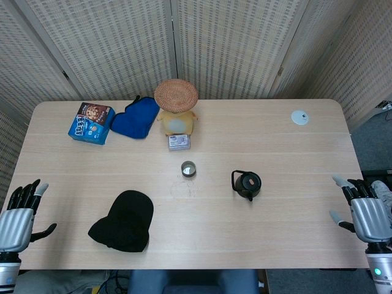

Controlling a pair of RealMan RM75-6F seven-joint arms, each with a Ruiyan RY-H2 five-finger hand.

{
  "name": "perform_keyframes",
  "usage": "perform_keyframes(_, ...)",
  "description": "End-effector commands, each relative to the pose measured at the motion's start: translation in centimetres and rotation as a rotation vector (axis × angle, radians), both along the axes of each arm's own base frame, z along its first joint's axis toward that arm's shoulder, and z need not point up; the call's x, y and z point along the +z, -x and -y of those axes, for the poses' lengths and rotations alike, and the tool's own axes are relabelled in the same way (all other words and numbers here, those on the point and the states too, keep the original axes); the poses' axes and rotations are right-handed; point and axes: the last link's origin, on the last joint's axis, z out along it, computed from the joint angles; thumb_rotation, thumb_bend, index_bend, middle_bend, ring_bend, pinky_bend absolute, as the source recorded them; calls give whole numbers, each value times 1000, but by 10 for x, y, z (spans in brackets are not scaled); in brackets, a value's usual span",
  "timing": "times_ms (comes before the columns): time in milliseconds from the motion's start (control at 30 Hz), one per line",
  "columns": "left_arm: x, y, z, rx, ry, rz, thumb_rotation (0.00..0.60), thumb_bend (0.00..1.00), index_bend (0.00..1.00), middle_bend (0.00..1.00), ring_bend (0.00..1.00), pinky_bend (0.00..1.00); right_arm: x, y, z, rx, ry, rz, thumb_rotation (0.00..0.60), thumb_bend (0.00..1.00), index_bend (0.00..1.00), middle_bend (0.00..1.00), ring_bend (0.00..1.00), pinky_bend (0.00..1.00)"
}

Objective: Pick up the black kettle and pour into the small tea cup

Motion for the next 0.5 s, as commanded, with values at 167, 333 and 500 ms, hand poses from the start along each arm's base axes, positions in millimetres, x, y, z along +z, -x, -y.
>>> perform_keyframes(167,1,0,1,2,1,-3,600,176,70,0,31,0,-1,-4,3,20,-19,4,600,193,165,280,177,174)
perform_keyframes(333,2,-1,2,-2,0,-1,600,177,70,0,32,0,-1,-9,9,50,-43,-2,600,192,165,280,177,175)
perform_keyframes(500,1,-3,2,-7,7,0,600,177,70,0,33,0,-5,-19,23,96,-81,-3,600,186,165,280,177,175)
